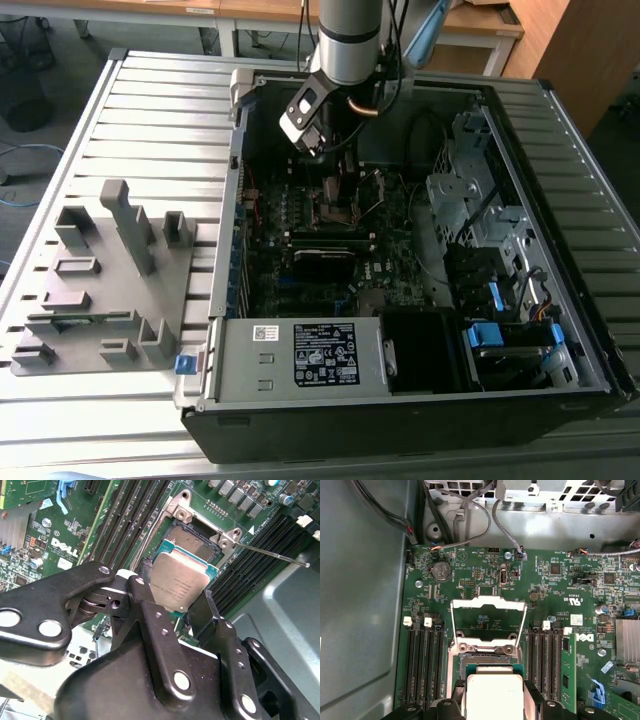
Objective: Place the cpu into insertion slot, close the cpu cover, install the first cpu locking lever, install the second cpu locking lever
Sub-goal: 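Place the cpu into insertion slot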
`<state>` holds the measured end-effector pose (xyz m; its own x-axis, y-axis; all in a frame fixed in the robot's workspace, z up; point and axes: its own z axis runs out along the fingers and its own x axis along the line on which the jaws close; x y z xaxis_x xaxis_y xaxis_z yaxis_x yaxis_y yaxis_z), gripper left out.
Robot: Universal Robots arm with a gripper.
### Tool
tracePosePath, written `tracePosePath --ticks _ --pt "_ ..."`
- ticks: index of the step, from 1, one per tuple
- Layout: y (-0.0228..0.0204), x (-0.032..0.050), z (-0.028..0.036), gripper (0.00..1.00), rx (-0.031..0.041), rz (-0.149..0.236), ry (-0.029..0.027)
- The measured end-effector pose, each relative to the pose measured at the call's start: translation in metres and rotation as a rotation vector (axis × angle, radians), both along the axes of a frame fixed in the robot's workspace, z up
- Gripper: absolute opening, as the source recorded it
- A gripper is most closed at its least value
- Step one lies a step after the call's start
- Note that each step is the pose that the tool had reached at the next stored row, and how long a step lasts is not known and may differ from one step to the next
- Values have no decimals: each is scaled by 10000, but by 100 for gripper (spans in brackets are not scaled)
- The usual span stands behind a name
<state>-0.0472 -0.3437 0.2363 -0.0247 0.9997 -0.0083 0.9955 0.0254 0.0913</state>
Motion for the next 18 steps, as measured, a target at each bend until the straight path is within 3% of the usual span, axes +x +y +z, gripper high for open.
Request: tracePosePath --ticks 8,18 --pt "64 -7 -22 54 -1 -3 0" --pt "90 -8 -119 54 -1 -2 1"
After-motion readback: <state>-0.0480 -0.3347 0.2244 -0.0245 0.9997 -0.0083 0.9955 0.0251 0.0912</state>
